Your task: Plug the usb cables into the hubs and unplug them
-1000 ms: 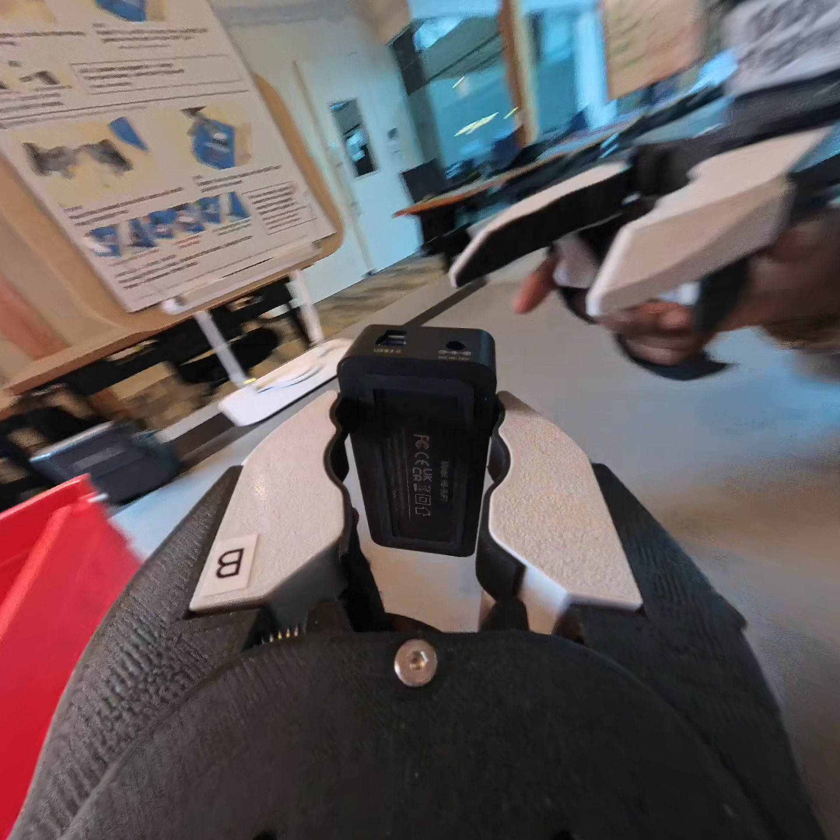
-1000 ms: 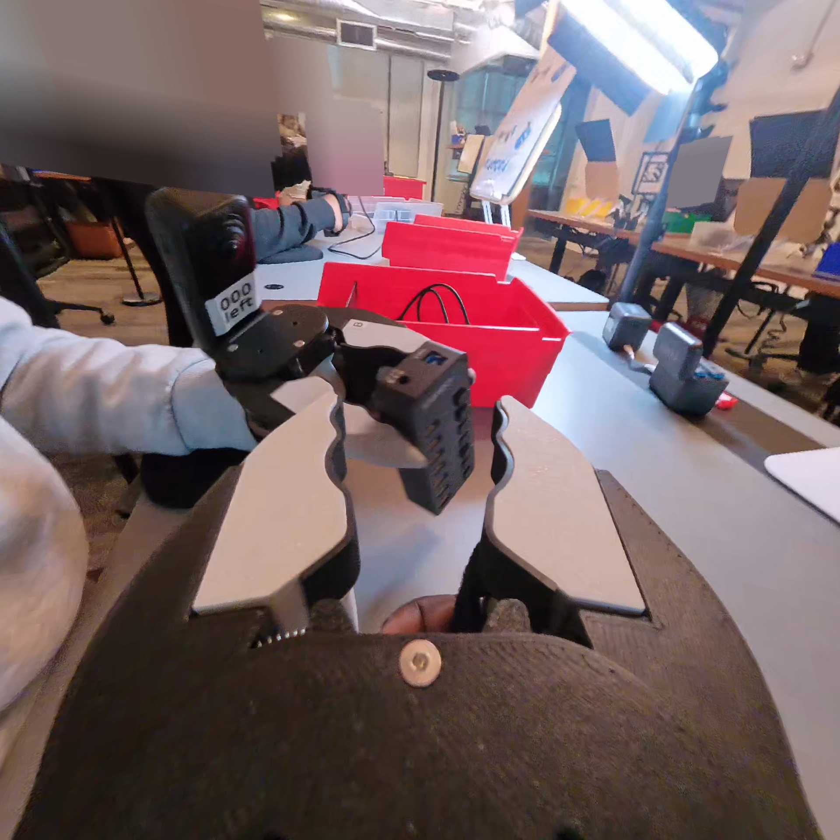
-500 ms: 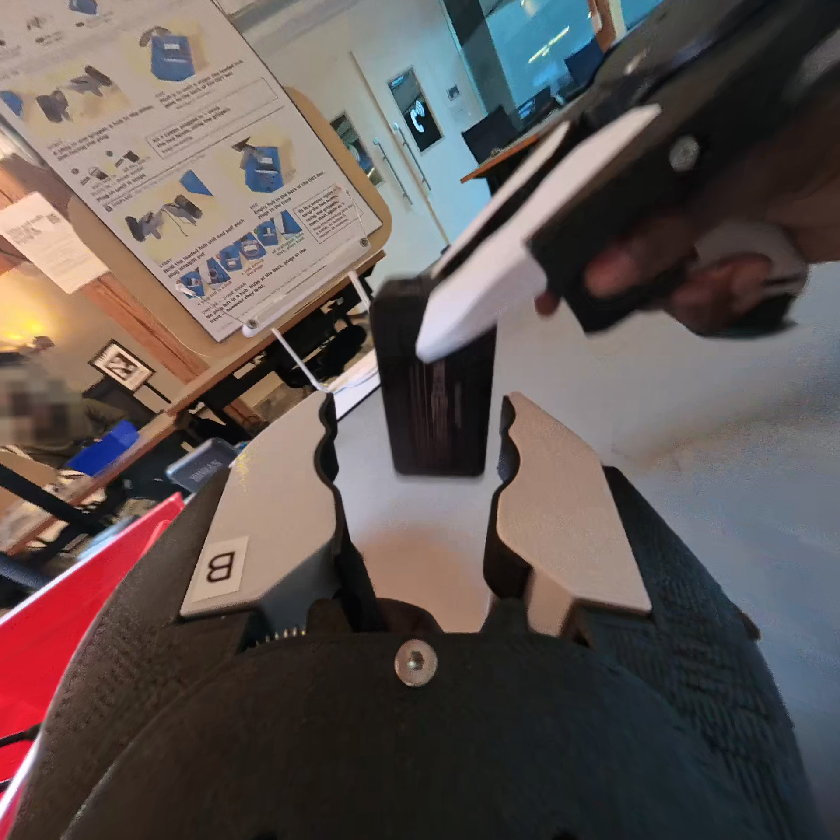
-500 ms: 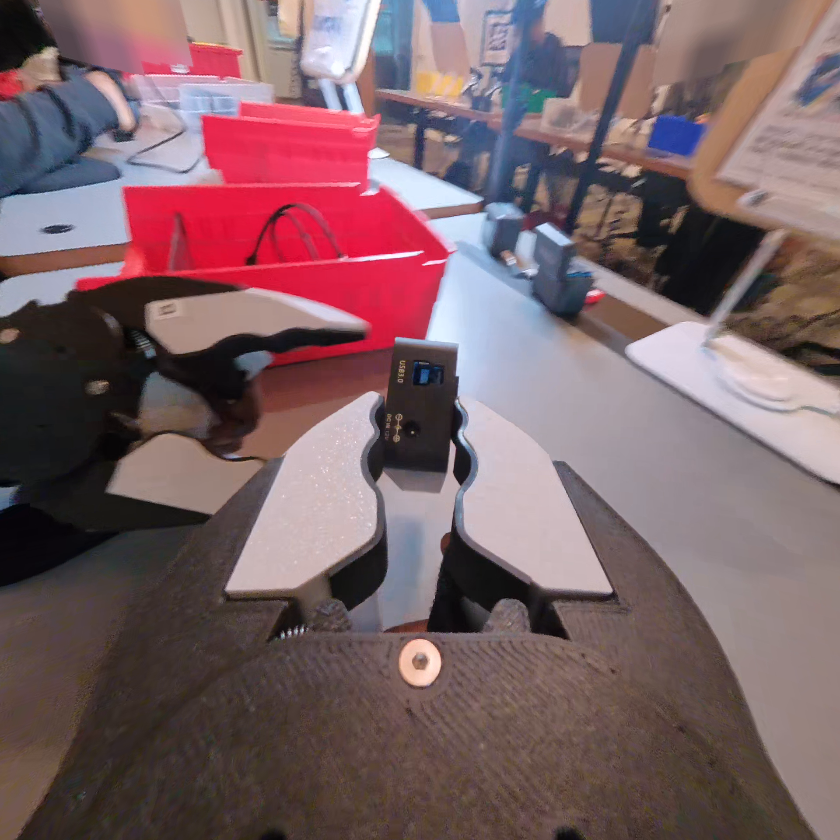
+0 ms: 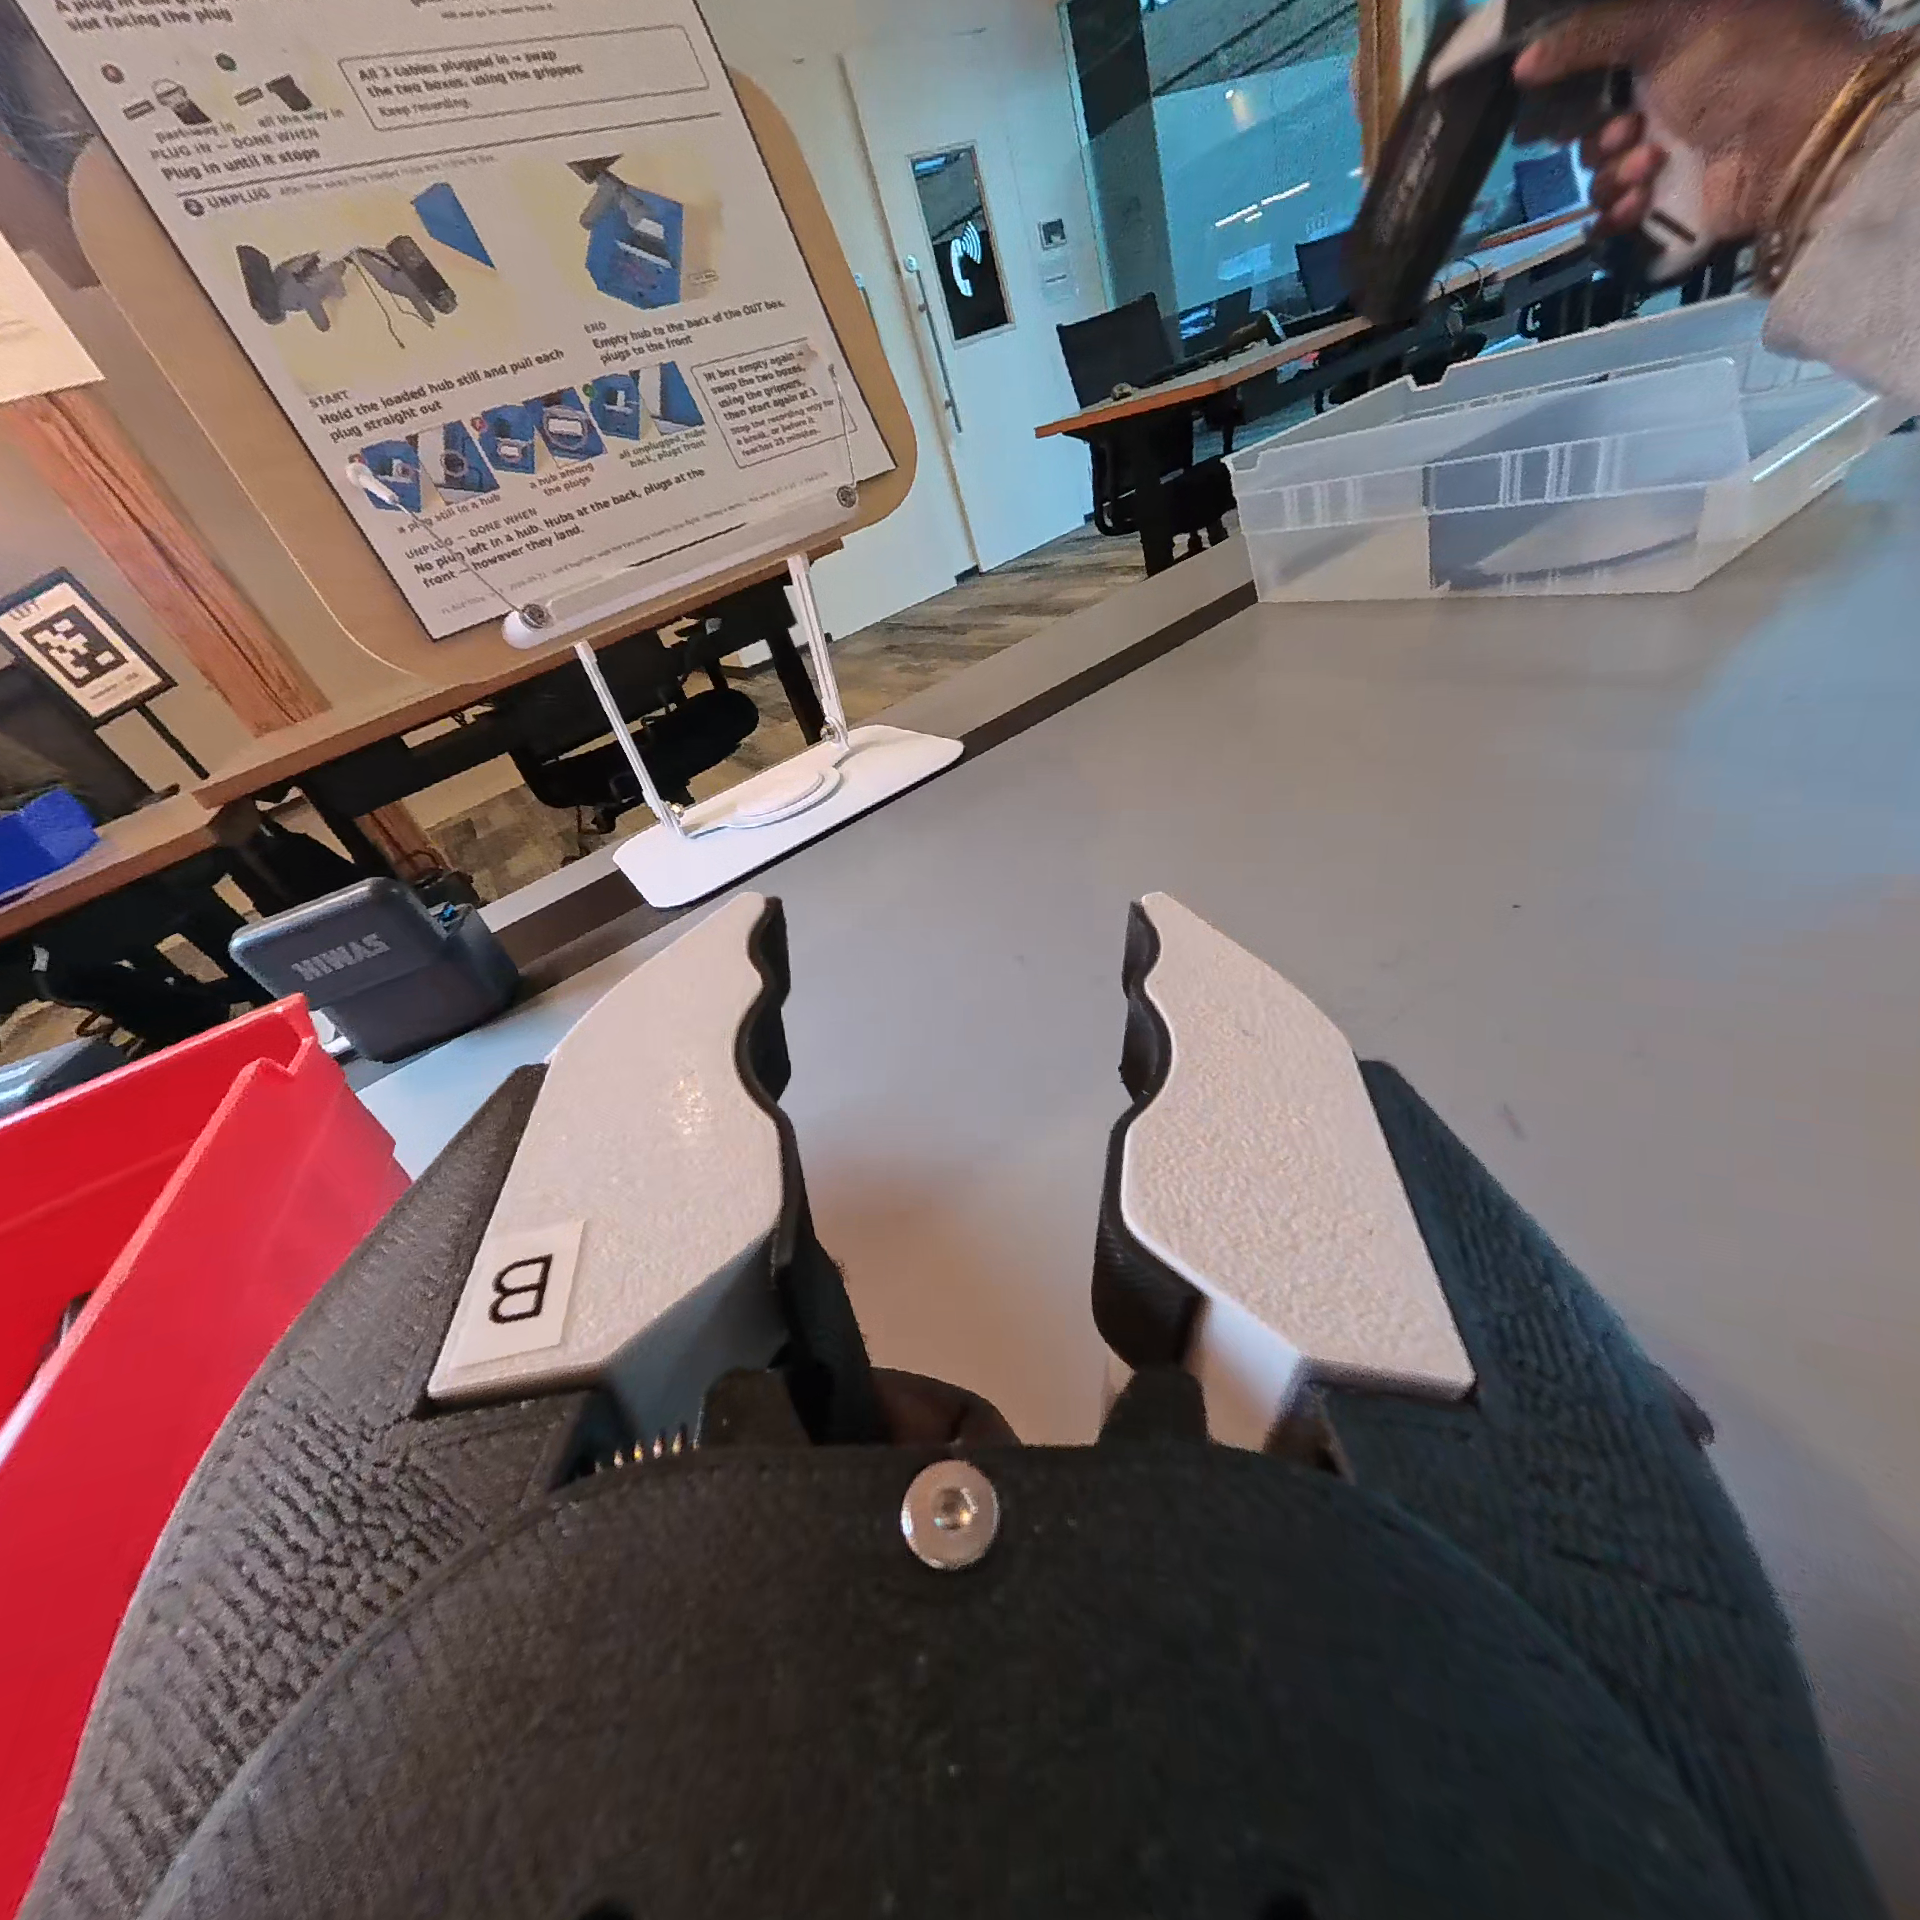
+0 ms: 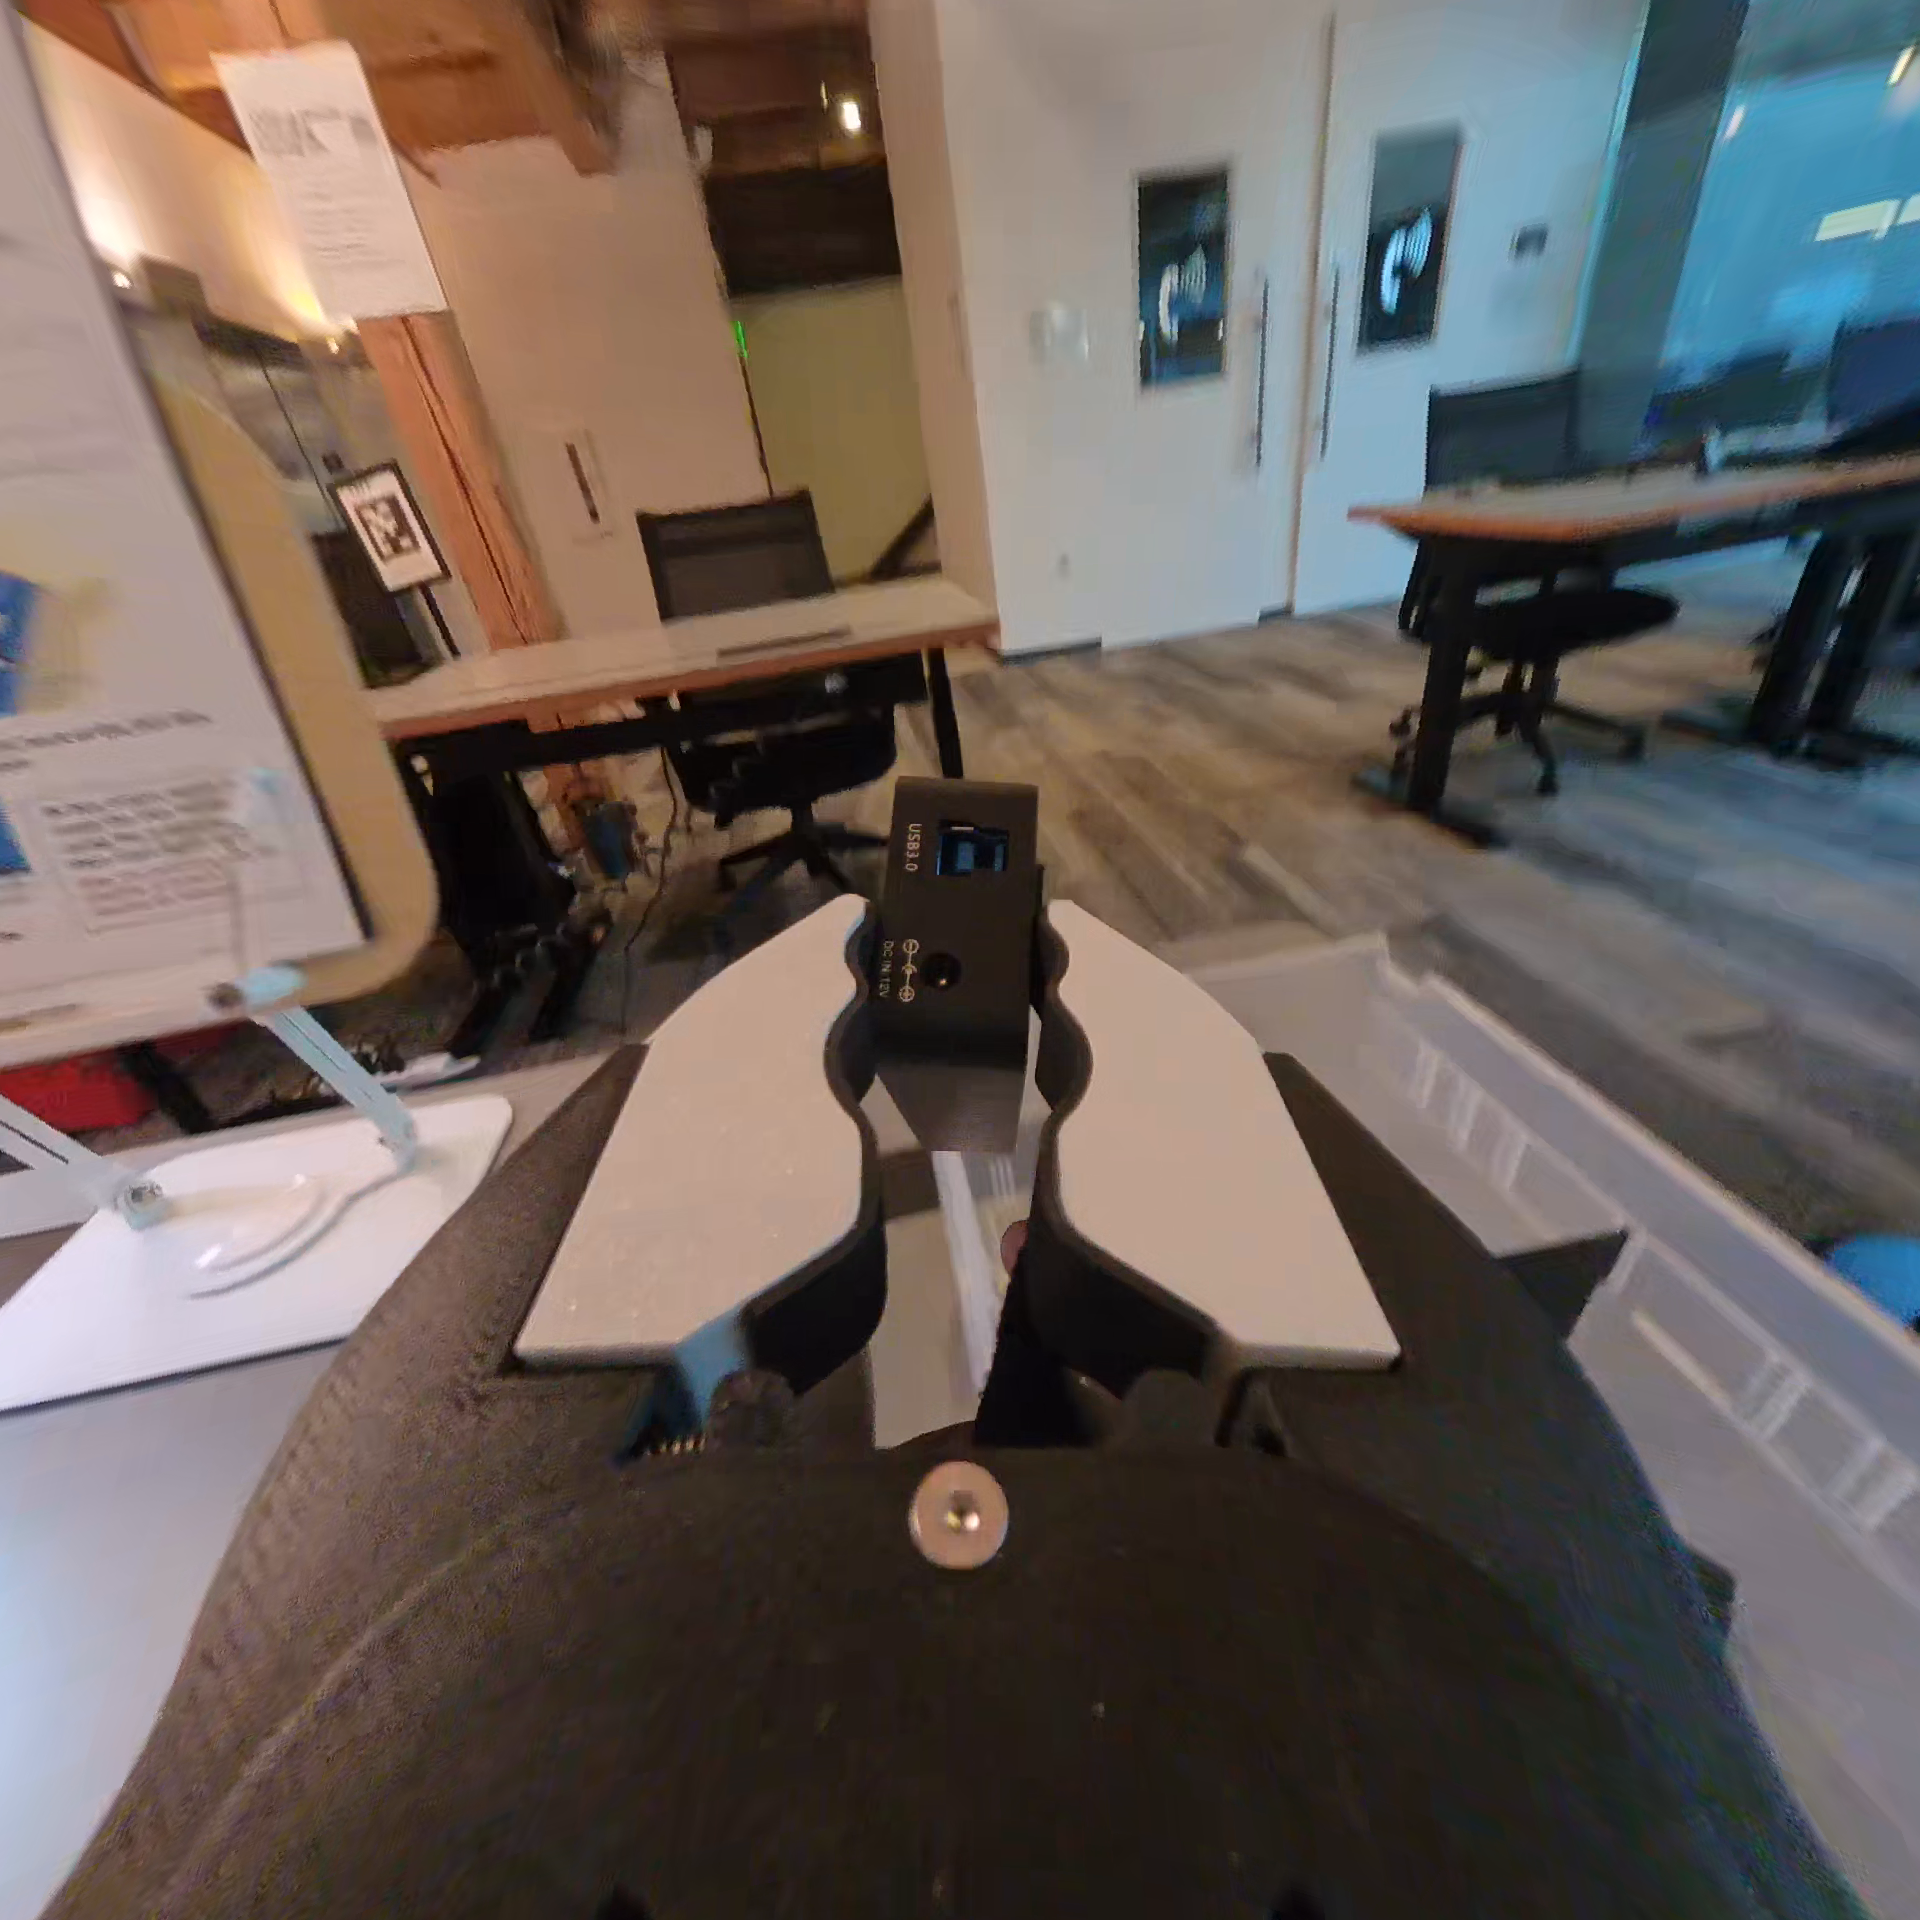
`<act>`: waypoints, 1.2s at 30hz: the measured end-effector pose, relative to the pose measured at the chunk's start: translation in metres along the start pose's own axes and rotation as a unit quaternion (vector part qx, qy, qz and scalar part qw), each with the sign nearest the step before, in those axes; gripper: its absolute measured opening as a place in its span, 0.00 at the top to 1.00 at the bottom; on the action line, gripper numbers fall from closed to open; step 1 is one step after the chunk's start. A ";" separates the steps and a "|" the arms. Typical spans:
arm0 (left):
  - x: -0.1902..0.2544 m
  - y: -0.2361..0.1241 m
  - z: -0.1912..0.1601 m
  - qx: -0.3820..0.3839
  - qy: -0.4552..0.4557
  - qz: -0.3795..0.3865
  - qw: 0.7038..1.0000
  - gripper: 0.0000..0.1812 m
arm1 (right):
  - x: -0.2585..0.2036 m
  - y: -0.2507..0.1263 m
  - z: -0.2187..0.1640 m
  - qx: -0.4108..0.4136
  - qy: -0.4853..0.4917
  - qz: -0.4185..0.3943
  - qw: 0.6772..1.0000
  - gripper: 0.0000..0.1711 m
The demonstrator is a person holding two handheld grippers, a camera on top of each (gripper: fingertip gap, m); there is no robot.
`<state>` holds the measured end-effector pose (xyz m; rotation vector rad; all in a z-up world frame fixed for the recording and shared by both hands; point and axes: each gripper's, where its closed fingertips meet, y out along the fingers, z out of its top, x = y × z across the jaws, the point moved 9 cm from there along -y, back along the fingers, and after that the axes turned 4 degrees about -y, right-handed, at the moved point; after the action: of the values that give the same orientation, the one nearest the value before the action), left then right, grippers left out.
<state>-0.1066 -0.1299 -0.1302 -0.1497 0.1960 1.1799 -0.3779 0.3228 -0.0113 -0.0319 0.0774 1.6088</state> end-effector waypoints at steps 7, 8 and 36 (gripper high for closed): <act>-0.001 -0.001 0.000 0.000 0.000 0.000 1.000 0.67 | 0.032 0.017 -0.041 -0.055 0.022 -0.010 0.998 0.84; -0.002 -0.001 0.000 0.001 0.000 0.000 1.000 0.67 | 0.033 0.019 -0.044 -0.064 0.020 -0.003 0.998 0.84; -0.004 -0.001 -0.004 -0.004 0.012 0.004 1.000 0.68 | 0.031 0.049 -0.083 -0.265 -0.078 0.100 0.956 0.78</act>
<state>-0.1074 -0.1350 -0.1331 -0.1698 0.2134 1.1869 -0.4306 0.3464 -0.0952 -0.3202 -0.4895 1.7881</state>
